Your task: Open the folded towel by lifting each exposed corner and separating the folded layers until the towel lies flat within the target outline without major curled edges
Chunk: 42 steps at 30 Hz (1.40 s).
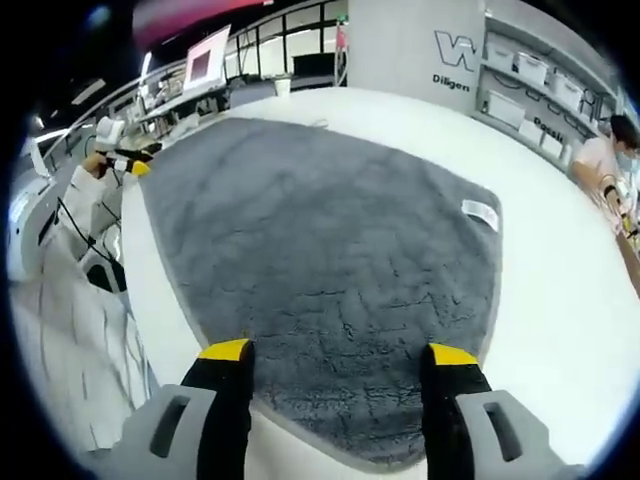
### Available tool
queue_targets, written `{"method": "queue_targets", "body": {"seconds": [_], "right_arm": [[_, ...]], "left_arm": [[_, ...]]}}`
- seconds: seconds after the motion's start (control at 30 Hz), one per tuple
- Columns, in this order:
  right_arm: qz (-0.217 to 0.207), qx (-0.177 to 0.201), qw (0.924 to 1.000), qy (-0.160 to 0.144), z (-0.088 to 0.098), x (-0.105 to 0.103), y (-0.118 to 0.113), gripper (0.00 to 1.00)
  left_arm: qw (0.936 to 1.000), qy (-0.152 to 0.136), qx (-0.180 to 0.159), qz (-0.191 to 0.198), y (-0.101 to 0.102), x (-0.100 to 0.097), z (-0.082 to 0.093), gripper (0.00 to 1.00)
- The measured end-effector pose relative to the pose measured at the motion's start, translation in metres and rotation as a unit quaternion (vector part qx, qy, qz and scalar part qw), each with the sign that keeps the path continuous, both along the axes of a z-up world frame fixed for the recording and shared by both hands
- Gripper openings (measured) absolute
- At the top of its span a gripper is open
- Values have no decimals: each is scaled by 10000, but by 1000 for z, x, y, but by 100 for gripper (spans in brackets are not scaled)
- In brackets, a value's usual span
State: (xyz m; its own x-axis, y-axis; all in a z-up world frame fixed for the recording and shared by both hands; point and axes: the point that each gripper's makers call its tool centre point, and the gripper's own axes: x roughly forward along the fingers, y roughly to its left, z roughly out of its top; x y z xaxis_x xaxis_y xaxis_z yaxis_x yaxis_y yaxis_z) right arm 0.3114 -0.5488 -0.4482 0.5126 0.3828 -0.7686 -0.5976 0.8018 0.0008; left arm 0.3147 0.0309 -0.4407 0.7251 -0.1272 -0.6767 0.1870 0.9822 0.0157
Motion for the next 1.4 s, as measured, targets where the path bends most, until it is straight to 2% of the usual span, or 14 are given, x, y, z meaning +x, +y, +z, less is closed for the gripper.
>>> {"method": "queue_targets", "body": {"seconds": [0.33, 0.5, 0.63, 0.77, 0.87, 1.0, 1.03, 1.13, 1.2, 1.4], "right_arm": [[10, -43, 9999, 102, 0, -1, 0, 66], [14, -115, 9999, 17, 8, 1, -4, 63], [-276, 243, 9980, -521, 46, 26, -9, 60], [-522, 524, 9926, -963, 75, 57, -16, 58], [-750, 836, 9831, -1446, 103, 89, -21, 54], [-1018, 767, 9720, -1974, 123, 128, -36, 41], [-1092, 742, 9702, -2033, 124, 136, -40, 38], [-1156, 717, 9711, -1963, 119, 158, -47, 33], [-1195, 644, 9756, -1723, 103, 178, -53, 32], [-1219, 508, 9812, -1405, 72, 223, -61, 25]], "left_arm": [[10000, -36, -12, -41, 0, -1, -1, 65], [10000, -78, -23, -44, 0, 0, -1, 66], [9999, -150, -40, -59, 0, 0, -1, 66], [9997, -211, -53, -71, 0, 0, -1, 66], [9996, -256, -64, -75, 0, 0, -1, 66], [9995, -295, -70, -60, 0, 0, -1, 66], [9995, -301, -71, -56, 0, 0, -1, 66], [9994, -345, -80, -55, 0, 0, -2, 66], [9993, -374, -84, -56, 0, 0, -2, 66], [9988, -472, -90, -83, 1, 1, -2, 66]]}}
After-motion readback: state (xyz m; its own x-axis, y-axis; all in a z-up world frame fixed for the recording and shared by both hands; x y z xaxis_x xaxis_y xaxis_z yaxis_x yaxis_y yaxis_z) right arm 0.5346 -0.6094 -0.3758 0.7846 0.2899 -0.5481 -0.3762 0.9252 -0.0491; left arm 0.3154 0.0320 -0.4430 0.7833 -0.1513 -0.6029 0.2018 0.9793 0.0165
